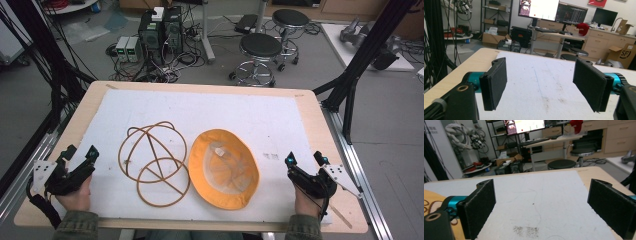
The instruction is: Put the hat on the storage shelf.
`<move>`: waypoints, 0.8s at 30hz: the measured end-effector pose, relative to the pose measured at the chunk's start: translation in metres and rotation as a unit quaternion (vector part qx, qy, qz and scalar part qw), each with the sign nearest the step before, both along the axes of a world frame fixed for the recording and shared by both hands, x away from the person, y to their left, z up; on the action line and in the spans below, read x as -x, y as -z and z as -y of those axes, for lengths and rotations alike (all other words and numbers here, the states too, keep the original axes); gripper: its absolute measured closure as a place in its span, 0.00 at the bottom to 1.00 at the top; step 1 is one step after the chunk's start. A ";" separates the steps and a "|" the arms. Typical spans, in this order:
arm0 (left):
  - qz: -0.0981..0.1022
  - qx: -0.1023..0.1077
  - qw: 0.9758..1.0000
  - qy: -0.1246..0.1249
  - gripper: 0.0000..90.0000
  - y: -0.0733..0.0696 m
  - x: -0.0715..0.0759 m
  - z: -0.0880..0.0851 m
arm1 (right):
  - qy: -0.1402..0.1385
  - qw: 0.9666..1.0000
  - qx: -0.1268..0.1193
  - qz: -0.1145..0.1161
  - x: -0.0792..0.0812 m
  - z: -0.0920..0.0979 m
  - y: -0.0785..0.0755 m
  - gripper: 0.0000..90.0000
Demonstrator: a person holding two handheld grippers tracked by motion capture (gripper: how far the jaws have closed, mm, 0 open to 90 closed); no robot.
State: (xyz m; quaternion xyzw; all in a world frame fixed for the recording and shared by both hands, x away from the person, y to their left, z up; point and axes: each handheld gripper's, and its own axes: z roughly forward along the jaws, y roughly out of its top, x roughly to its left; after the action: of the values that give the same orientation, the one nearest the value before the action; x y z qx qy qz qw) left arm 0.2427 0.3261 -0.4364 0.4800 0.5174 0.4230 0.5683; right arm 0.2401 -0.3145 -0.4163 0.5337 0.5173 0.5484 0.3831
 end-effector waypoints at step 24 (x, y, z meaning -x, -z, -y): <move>-0.004 0.007 1.000 0.002 0.31 0.002 -0.006 0.000 | -0.036 0.999 0.003 0.009 -0.005 -0.012 -0.011 0.08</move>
State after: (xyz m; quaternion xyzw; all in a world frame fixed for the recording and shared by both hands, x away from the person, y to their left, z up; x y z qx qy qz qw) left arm 0.2486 0.3264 -0.4384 0.4787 0.5219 0.4160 0.5704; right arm 0.2453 -0.3026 -0.4053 0.5086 0.5340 0.5654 0.3695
